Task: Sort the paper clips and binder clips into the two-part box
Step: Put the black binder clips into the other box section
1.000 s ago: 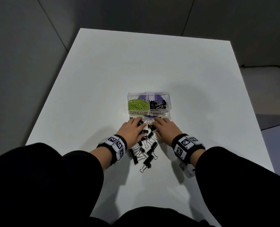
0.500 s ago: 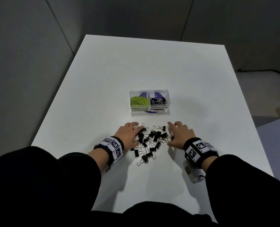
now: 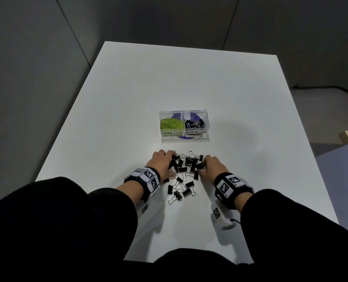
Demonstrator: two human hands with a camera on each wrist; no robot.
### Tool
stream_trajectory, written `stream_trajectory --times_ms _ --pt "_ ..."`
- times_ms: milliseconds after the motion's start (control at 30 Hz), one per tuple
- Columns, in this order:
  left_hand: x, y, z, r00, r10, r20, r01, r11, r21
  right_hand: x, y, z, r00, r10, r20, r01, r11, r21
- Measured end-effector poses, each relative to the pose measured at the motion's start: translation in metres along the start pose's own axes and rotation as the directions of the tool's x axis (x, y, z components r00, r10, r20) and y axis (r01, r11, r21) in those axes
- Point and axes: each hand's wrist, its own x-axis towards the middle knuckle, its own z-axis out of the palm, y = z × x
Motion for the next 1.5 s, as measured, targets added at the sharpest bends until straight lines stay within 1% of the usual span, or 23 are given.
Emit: stream_trajectory --times_ms 67,133,267,467,533,633,700,767,833,933,1033,1100,1167,1200,1267,1400,1500 --pt "0.002 -0.002 0.000 1.000 -0.015 0.019 0.017 0.997 -0.082 0.000 0.000 0.001 1.000 0.004 0.011 -0.004 1.000 -0.011" --pt "0.001 -0.003 -0.001 1.000 0.004 0.026 -0.001 0.994 -0.108 0.000 -0.001 0.002 1.000 -0.004 0.005 0.004 0.999 -0.044" --pt "-0.003 -0.005 -0.002 0.998 0.065 0.027 -0.064 0.998 -0.018 0.002 -0.003 0.001 1.000 -0.013 -0.002 0.013 0.996 -0.087" --pt "-0.008 -0.010 -0.008 0.996 0.071 0.050 -0.077 0.991 0.113 0.003 -0.001 -0.002 0.999 -0.010 -0.041 0.007 0.998 -0.066" --pt "-0.008 -0.010 -0.011 0.995 0.079 0.058 -0.083 0.994 0.076 0.003 0.001 -0.005 0.998 0.005 -0.058 -0.008 0.999 -0.052" --pt "-0.008 -0.010 -0.019 0.997 0.072 0.033 -0.068 0.994 -0.085 0.004 0.006 -0.012 0.997 0.043 -0.058 -0.044 0.999 -0.024" --pt "-0.006 -0.009 -0.025 0.999 0.049 0.003 -0.047 0.983 -0.175 0.006 0.009 -0.016 0.995 0.061 -0.080 -0.057 0.997 0.050" --pt "-0.004 -0.011 -0.030 1.000 0.029 -0.009 -0.030 0.977 -0.211 0.009 0.010 -0.019 0.989 0.079 -0.126 -0.062 0.989 0.131" --pt "0.001 -0.014 -0.032 1.000 0.021 0.002 -0.020 0.978 -0.209 0.013 0.011 -0.021 0.983 0.088 -0.163 -0.053 0.976 0.211" --pt "0.006 -0.017 -0.031 1.000 0.001 0.021 0.002 0.992 -0.128 0.017 0.009 -0.026 0.978 0.069 -0.199 -0.013 0.963 0.271" --pt "0.010 -0.017 -0.029 1.000 -0.023 -0.015 0.022 0.998 -0.058 0.019 0.004 -0.026 0.979 0.004 -0.203 0.042 0.974 0.222" --pt "0.013 -0.015 -0.028 0.999 -0.029 0.018 0.030 0.998 -0.059 0.022 -0.001 -0.023 0.989 -0.042 -0.142 0.061 0.989 0.134" --pt "0.016 -0.013 -0.028 0.994 -0.021 0.109 0.025 0.999 -0.036 0.024 -0.003 -0.020 0.998 -0.049 -0.039 0.052 0.997 0.062" --pt "0.017 -0.012 -0.028 0.988 -0.008 0.152 0.009 1.000 -0.007 0.026 -0.003 -0.019 0.999 -0.049 -0.004 0.049 0.998 0.042" --pt "0.020 -0.011 -0.027 0.981 0.026 0.194 -0.039 0.997 0.065 0.027 -0.003 -0.017 0.998 -0.062 0.024 0.061 0.998 0.015" --pt "0.023 -0.005 -0.024 0.981 0.082 0.176 -0.113 0.978 0.177 0.026 -0.004 -0.013 0.993 -0.119 -0.002 0.119 0.992 -0.037" --pt "0.024 0.001 -0.021 0.985 0.117 0.126 -0.142 0.965 0.218 0.027 -0.005 -0.015 0.995 -0.104 -0.005 0.104 0.994 -0.020"
